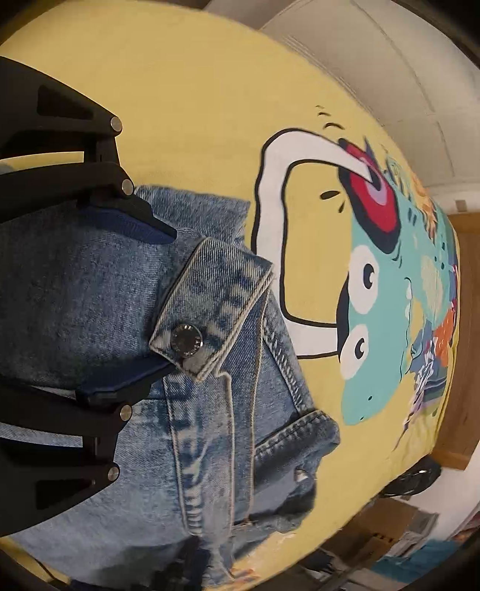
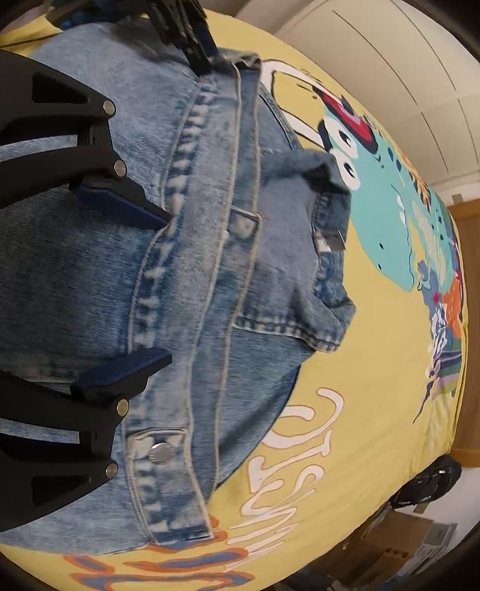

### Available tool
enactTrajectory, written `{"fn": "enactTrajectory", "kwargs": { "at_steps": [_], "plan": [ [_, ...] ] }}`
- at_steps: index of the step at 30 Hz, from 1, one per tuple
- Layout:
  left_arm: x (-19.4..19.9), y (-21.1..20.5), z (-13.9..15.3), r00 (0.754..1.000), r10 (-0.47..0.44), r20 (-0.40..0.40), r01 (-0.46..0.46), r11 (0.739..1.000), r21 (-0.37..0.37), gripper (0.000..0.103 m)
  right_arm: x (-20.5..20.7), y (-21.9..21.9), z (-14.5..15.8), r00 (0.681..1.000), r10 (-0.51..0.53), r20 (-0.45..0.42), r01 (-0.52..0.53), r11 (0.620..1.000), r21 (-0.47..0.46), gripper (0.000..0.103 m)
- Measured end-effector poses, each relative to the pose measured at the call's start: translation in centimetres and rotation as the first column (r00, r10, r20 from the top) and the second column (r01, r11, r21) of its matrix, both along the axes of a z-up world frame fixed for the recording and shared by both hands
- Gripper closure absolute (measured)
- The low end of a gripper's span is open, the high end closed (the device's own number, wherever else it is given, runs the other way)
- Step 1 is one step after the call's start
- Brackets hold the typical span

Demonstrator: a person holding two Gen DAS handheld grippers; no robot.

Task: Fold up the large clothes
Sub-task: 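Open both grippers and release the hem onto the jacket, then lift both grippers away from the folded jacket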

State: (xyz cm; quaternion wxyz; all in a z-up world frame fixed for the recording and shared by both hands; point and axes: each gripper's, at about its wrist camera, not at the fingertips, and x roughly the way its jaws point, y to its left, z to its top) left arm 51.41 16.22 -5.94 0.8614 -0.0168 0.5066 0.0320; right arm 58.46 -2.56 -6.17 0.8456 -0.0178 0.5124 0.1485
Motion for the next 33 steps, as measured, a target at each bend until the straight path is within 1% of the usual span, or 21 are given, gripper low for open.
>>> {"fn": "enactTrajectory", "kwargs": {
  "at_steps": [1, 2, 4, 7, 9, 13, 16, 17, 19, 21, 22, 23, 24, 25, 27, 30, 32, 33],
  "plan": [
    [0.0, -0.1, 0.2, 1.000, 0.000, 0.001, 0.000, 1.000, 0.011, 0.044, 0.3, -0.2, 0.1, 1.000, -0.017, 0.002, 0.017, 1.000, 0.008, 0.029],
    [-0.2, 0.0, 0.5, 1.000, 0.004, 0.004, -0.004, 1.000, 0.008, 0.044, 0.7, -0.6, 0.3, 0.999, -0.042, 0.001, 0.042, 0.999, 0.024, 0.029],
    [-0.6, 0.2, 1.3, 1.000, 0.019, 0.017, -0.019, 1.000, -0.009, 0.044, 0.8, -0.9, 0.9, 0.999, -0.054, 0.002, 0.054, 0.998, 0.040, 0.029],
    [-1.6, -0.2, 3.0, 0.999, 0.014, 0.036, -0.014, 1.000, -0.013, 0.044, -0.3, -1.5, 2.3, 0.999, -0.033, 0.030, 0.032, 0.998, 0.057, 0.028],
    [-2.1, -0.8, 3.9, 0.999, 0.006, 0.048, -0.004, 0.999, -0.032, 0.044, -1.7, -2.1, 3.3, 0.999, -0.011, 0.050, 0.008, 0.998, 0.057, 0.028],
    [-3.5, -2.7, 4.9, 0.998, -0.027, 0.064, 0.031, 0.997, -0.064, 0.044, -5.1, -3.3, 4.4, 0.997, 0.041, 0.071, -0.043, 0.999, 0.025, 0.027],
    [-4.6, -4.4, 4.6, 0.997, -0.057, 0.052, 0.061, 0.996, -0.067, 0.043, -8.0, -4.7, 4.3, 0.995, 0.062, 0.080, -0.060, 0.998, -0.026, 0.027],
    [-4.9, -4.7, 4.2, 0.997, -0.062, 0.046, 0.065, 0.995, -0.069, 0.043, -8.7, -5.2, 4.2, 0.995, 0.062, 0.080, -0.060, 0.998, -0.030, 0.027],
    [-5.4, -5.1, 3.2, 0.998, -0.061, 0.021, 0.062, 0.995, -0.073, 0.043, -10.2, -6.6, 3.6, 0.996, 0.054, 0.072, -0.051, 0.998, -0.038, 0.027],
    [-5.7, -4.9, 1.7, 0.999, -0.048, -0.014, 0.047, 0.997, -0.053, 0.043, -11.2, -7.9, 2.9, 0.998, 0.042, 0.052, -0.040, 0.998, -0.039, 0.027],
    [-5.9, -4.5, 0.9, 0.999, -0.038, -0.033, 0.037, 0.998, -0.052, 0.040, -11.7, -8.8, 2.3, 0.999, 0.029, 0.037, -0.028, 0.999, -0.038, 0.027],
    [-6.2, -4.2, 0.4, 0.999, -0.027, -0.037, 0.025, 0.998, -0.059, 0.030, -12.0, -9.5, 2.0, 0.999, 0.020, 0.029, -0.019, 0.999, -0.030, 0.027],
    [-6.5, -3.7, 0.1, 0.999, -0.012, -0.035, 0.009, 0.998, -0.067, 0.026, -12.5, -10.6, 1.4, 1.000, 0.002, 0.017, -0.002, 1.000, 0.000, 0.027],
    [-6.7, -3.3, 0.1, 0.999, 0.006, -0.035, -0.008, 0.997, -0.074, 0.022, -12.9, -11.5, 1.2, 1.000, -0.005, 0.010, 0.005, 0.999, 0.034, 0.025],
    [-7.0, -3.0, 0.6, 0.999, 0.017, -0.034, -0.019, 0.997, -0.080, 0.022, -13.5, -12.4, 1.1, 1.000, -0.016, 0.002, 0.016, 0.998, 0.068, 0.024],
    [-8.1, -2.8, 1.9, 1.000, 0.029, -0.004, -0.029, 0.998, -0.057, 0.023, -14.3, -12.6, 1.7, 1.000, -0.011, 0.001, 0.011, 0.998, 0.063, 0.024],
    [-9.0, -2.6, 2.8, 0.999, 0.040, 0.029, -0.038, 0.997, -0.069, 0.023, -14.7, -12.7, 2.5, 1.000, -0.017, 0.010, 0.016, 0.998, 0.063, 0.024],
    [-9.5, -2.5, 3.3, 0.997, 0.049, 0.052, -0.045, 0.996, -0.082, 0.023, -15.0, -12.7, 3.2, 0.999, -0.013, 0.031, 0.012, 0.998, 0.054, 0.024]
  ]
}}
